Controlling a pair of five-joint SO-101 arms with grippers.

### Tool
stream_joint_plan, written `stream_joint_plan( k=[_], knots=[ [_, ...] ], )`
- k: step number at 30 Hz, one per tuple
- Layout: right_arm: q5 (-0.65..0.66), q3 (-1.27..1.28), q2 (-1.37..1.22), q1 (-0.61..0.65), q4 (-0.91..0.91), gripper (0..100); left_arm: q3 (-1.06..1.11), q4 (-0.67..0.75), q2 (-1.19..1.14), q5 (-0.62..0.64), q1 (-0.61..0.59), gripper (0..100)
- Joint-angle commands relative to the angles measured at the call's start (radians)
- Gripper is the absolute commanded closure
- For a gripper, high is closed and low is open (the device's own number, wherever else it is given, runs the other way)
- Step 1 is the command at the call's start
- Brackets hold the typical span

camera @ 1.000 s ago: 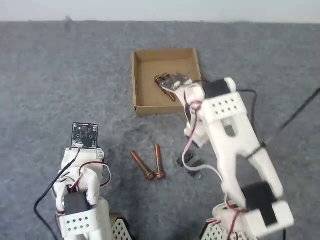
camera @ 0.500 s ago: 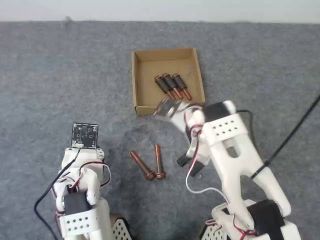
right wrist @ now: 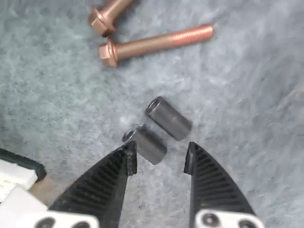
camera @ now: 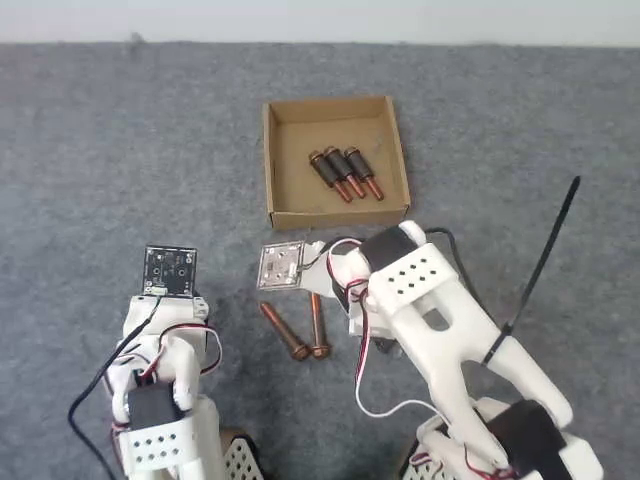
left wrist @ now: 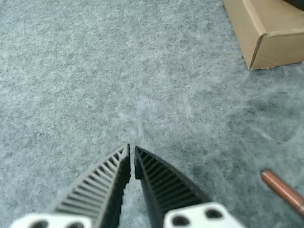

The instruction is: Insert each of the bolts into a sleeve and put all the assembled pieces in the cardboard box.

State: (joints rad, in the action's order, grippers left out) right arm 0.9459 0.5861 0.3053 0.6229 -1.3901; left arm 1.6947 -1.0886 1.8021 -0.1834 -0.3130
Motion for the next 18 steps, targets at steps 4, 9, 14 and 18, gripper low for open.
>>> stream_joint_plan(
  k=[4, 9, 14, 18],
  knots=[
    [0.132, 0.091, 0.044, 0.004, 0.104, 84.9, -0.01, 0.025, 0.018, -0.011, 0.0, 99],
    [0.196, 0.137, 0.044, 0.002, 0.153, 85.0, -0.01, 0.026, 0.018, -0.011, 0.002, 99],
    [0.235, 0.195, 0.044, -0.002, 0.245, 85.0, -0.01, 0.028, 0.018, -0.011, 0.002, 99],
    [0.245, 0.253, 0.044, -0.002, 0.337, 85.0, -0.01, 0.029, 0.018, -0.011, 0.002, 99]
  ],
)
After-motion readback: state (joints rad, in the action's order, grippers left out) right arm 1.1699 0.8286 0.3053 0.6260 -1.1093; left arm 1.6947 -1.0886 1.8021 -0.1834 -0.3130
